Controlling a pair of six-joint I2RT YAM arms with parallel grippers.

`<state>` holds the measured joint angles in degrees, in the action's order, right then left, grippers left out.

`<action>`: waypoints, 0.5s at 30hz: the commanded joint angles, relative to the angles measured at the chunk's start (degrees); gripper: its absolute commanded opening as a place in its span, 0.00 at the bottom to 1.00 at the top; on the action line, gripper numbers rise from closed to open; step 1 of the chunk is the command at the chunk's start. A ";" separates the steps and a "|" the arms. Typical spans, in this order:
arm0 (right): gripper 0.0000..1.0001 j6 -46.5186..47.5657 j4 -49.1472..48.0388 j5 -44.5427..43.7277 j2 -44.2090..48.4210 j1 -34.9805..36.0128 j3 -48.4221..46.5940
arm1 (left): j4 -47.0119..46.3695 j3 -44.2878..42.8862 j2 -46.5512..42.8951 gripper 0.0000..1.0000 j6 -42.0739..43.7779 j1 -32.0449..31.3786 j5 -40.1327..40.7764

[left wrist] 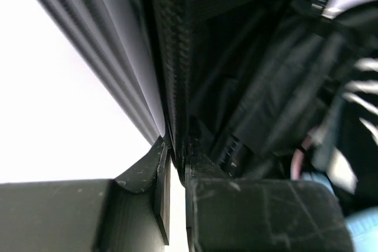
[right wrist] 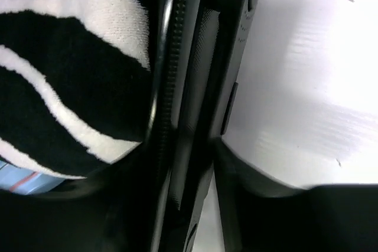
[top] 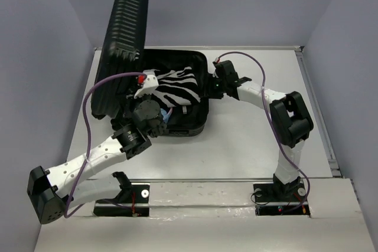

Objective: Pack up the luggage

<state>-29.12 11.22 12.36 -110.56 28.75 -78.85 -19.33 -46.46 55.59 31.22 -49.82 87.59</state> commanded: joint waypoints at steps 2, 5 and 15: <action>0.20 -3.66 -7.70 8.03 -2.99 1.13 -2.28 | -2.73 -0.47 3.55 0.06 0.95 -10.54 3.46; 0.11 -2.61 -8.15 9.78 -3.52 1.13 -2.10 | -1.50 -1.35 6.10 0.06 -1.34 -16.07 4.51; 0.10 -1.55 -7.88 9.70 -2.20 1.13 -1.92 | 14.76 -7.85 16.30 0.88 -22.08 -27.42 5.39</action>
<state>-32.18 10.63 12.12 -112.42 27.44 -79.48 -0.49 -47.97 72.53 21.41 -72.71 86.91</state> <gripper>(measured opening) 0.242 0.603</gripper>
